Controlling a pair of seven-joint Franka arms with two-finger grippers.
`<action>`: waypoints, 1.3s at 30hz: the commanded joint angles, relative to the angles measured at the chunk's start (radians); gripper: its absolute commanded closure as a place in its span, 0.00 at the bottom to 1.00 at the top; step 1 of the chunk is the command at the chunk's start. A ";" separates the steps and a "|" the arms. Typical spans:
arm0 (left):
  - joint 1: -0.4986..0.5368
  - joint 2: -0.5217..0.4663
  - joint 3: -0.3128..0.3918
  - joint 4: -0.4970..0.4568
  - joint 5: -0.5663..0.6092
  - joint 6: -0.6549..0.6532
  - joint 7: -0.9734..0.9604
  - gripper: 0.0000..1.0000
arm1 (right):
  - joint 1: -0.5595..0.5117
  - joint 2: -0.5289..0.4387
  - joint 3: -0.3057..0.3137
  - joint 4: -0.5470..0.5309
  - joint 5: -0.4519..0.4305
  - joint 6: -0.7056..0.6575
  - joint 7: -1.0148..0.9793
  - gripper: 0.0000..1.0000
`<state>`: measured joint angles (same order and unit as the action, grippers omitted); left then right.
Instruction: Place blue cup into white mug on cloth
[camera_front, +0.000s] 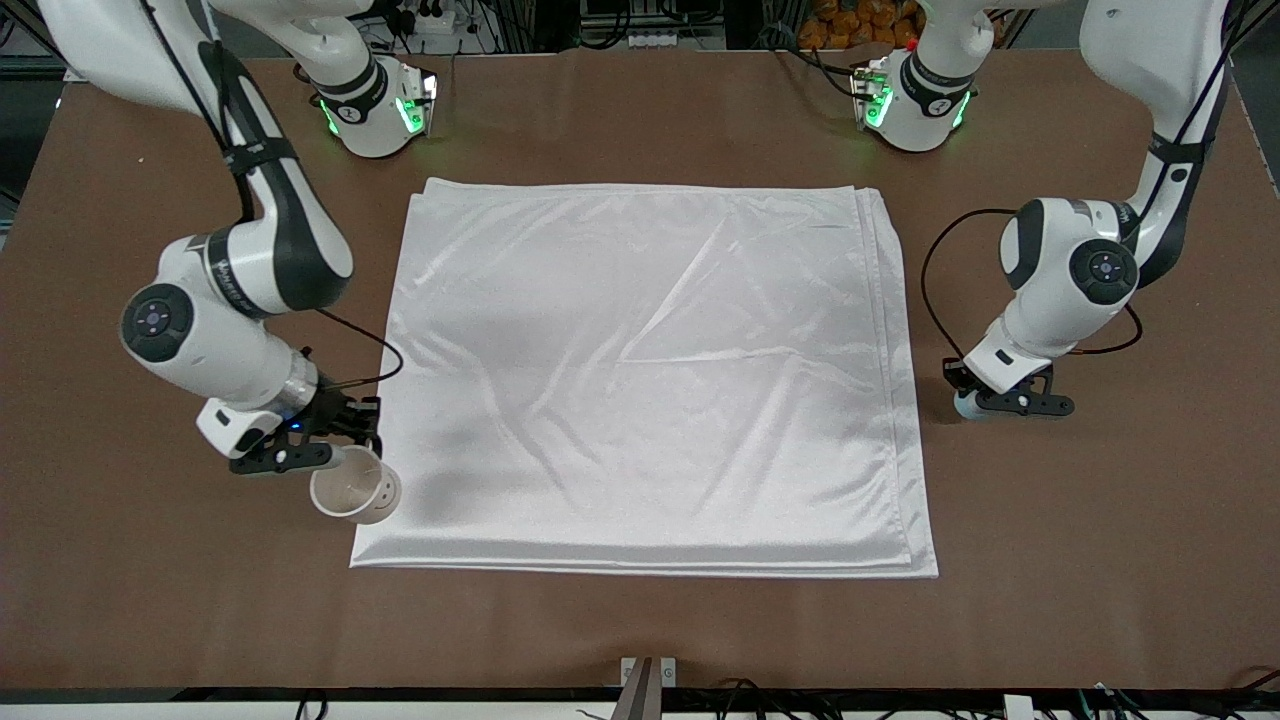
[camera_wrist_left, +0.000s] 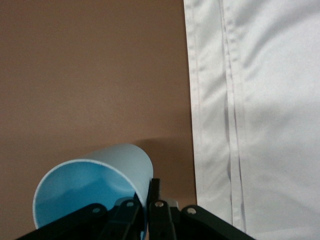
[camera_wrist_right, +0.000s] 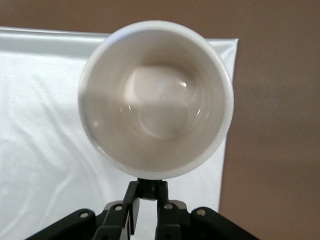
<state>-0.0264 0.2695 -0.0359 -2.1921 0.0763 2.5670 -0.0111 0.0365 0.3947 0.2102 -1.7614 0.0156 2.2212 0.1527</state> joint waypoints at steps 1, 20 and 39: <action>0.010 -0.062 -0.002 0.035 0.020 -0.070 0.016 1.00 | 0.052 -0.019 0.049 -0.003 -0.011 -0.028 0.184 1.00; 0.013 -0.184 -0.010 0.219 0.020 -0.409 0.017 1.00 | 0.358 0.131 0.051 0.045 -0.124 0.052 0.639 1.00; 0.005 -0.256 -0.013 0.218 0.017 -0.462 0.016 1.00 | 0.488 0.329 0.047 0.252 -0.206 0.066 0.834 1.00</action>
<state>-0.0223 0.0273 -0.0417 -1.9689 0.0763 2.1171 -0.0028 0.5041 0.6777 0.2593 -1.5800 -0.1620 2.2920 0.9365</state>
